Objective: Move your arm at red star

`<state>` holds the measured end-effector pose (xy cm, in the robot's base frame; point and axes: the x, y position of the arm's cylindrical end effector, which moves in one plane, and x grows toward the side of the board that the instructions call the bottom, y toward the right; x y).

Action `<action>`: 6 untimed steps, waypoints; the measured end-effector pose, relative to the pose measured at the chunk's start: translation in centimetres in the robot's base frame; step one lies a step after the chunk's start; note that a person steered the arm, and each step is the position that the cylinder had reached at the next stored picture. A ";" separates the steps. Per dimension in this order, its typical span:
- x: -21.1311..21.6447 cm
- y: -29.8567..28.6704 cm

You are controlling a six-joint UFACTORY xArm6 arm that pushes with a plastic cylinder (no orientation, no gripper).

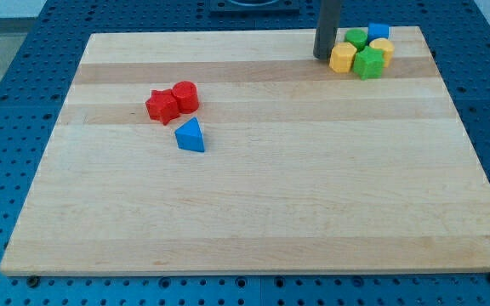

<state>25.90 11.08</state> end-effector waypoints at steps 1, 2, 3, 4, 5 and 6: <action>0.0 -4.5; 0.0 -10.0; 0.0 -15.5; 0.2 -20.9; 2.5 -23.7; 5.2 -25.2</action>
